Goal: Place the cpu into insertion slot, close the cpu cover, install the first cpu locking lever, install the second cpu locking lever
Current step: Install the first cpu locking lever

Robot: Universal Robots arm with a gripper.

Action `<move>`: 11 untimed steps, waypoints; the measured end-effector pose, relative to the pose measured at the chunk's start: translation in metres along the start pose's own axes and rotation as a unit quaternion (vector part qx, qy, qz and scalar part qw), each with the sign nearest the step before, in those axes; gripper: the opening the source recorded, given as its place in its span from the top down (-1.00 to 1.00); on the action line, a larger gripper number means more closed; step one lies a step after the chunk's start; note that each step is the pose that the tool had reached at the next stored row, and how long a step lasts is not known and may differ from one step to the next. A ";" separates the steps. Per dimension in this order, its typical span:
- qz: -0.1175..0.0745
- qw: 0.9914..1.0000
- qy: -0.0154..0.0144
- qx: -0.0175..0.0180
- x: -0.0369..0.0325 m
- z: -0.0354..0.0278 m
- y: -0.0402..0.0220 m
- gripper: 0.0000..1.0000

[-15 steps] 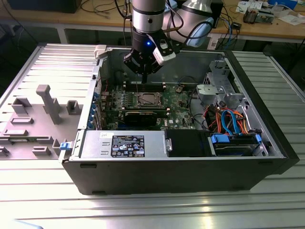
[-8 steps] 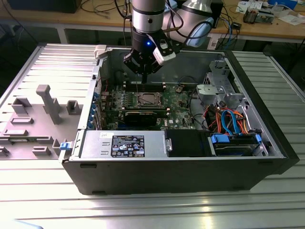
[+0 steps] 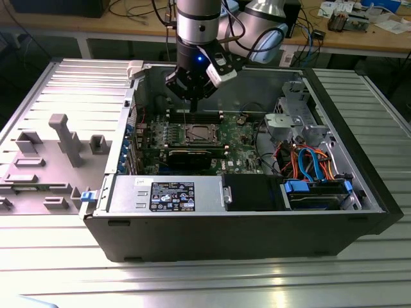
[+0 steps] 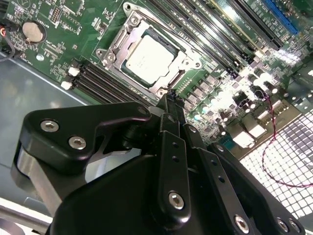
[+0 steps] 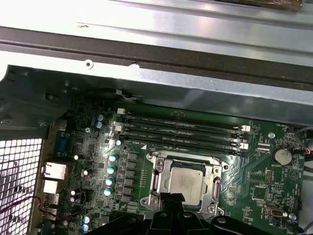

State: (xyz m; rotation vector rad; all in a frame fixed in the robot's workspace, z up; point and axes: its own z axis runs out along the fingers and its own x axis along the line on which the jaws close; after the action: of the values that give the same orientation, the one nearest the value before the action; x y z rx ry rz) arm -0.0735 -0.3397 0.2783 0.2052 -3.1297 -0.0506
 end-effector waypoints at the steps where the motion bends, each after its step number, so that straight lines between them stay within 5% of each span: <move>1: 0.004 1.000 0.000 0.000 0.0000 0.0005 0.0000 0.79; 3: 0.017 1.000 0.000 0.000 0.0000 0.0012 0.0000 0.79; 11: 0.018 1.000 -0.001 0.000 0.0000 0.0013 0.0000 0.79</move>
State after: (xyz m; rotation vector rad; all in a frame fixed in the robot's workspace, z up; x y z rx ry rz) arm -0.0735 -0.3397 0.2770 0.1479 -3.1336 -0.0507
